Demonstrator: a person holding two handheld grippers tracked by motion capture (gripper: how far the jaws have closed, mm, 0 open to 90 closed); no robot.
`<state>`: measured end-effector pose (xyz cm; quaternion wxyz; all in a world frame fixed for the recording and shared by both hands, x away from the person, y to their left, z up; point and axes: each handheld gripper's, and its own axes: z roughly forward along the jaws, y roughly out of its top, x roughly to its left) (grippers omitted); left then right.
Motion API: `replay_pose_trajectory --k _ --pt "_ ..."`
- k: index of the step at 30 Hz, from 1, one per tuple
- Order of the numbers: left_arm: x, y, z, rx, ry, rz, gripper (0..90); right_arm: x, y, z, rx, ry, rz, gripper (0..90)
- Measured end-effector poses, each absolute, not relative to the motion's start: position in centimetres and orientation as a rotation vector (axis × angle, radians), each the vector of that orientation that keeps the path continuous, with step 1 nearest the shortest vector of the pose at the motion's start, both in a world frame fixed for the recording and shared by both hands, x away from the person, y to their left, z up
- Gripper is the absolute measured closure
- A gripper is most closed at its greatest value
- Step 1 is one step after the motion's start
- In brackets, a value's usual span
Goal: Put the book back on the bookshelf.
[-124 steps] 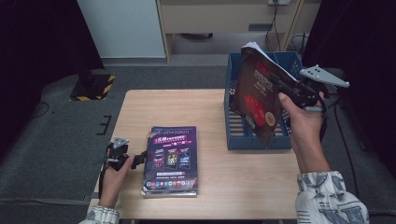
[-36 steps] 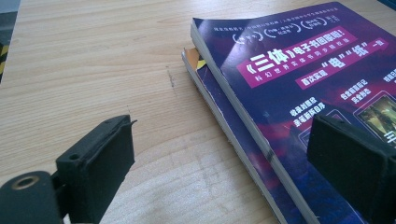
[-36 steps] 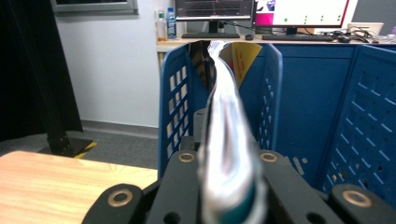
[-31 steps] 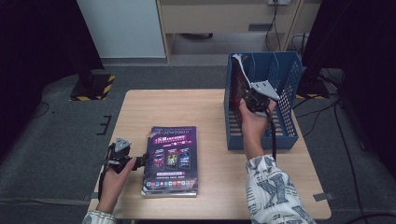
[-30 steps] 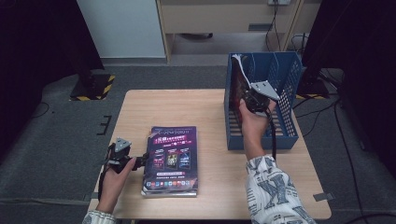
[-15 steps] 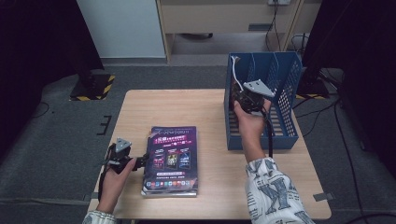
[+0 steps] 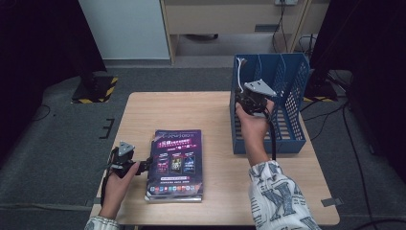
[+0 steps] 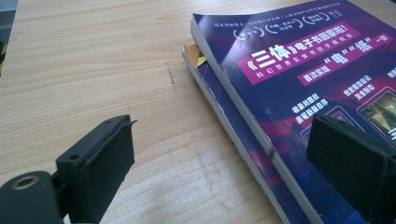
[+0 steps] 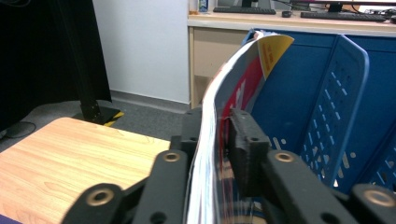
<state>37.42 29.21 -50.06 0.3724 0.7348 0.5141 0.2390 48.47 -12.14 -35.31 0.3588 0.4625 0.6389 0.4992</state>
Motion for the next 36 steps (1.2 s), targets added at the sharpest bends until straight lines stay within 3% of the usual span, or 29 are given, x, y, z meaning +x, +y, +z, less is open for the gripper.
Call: replay_pose_trajectory --k 4,12,14,15,18,25,36 --pt "37.4 29.1 -50.1 1.887 1.316 0.614 7.1 48.3 -12.1 -35.3 1.185 1.653 1.307 67.2" --pt "37.5 29.1 -50.1 1.897 1.314 0.616 7.1 47.9 -12.6 -35.9 1.195 1.66 1.325 41.9" --pt "37.5 29.0 -50.1 1.902 1.31 0.618 7.1 47.9 -12.6 -35.9 1.194 1.665 1.321 40.3" --pt "37.5 29.0 -50.2 1.905 1.311 0.617 7.1 47.6 -12.9 -36.3 1.196 1.667 1.335 34.5" --pt "37.5 28.9 -50.2 1.921 1.304 0.623 7.1 47.3 -13.0 -36.8 1.229 1.681 1.354 27.9" --pt "37.5 28.9 -50.3 1.935 1.309 0.635 7.0 46.0 -12.8 -37.5 1.169 1.727 1.344 19.2" --pt "37.5 28.9 -50.5 1.938 1.306 0.635 7.0 43.9 -13.3 -39.5 1.1 1.804 1.308 12.7"
